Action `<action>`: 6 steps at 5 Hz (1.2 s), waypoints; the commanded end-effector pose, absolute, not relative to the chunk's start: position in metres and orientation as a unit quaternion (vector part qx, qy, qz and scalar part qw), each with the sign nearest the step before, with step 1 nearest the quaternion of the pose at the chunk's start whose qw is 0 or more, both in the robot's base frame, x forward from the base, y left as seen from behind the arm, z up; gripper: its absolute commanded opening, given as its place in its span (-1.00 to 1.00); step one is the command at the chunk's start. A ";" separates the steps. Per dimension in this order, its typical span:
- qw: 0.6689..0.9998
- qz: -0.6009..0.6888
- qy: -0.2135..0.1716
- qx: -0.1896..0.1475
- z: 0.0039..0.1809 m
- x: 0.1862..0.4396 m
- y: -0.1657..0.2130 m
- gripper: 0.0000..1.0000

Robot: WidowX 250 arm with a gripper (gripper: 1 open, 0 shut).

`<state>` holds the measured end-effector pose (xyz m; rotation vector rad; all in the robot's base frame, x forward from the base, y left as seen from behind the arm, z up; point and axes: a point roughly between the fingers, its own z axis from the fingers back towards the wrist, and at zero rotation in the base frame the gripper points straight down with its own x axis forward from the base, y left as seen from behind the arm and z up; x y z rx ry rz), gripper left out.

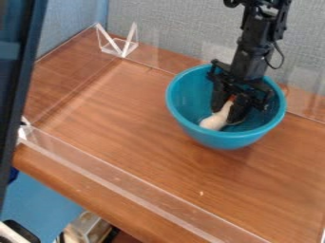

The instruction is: Remove the mushroom from inside the blue bowl and put it on the table

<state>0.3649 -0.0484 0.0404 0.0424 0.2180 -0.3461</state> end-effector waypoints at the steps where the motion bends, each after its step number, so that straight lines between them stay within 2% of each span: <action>1: 0.977 -0.188 0.094 0.013 0.036 0.376 -0.041 -1.00; 6: 0.955 -0.273 0.115 -0.012 -0.005 0.376 -0.032 -1.00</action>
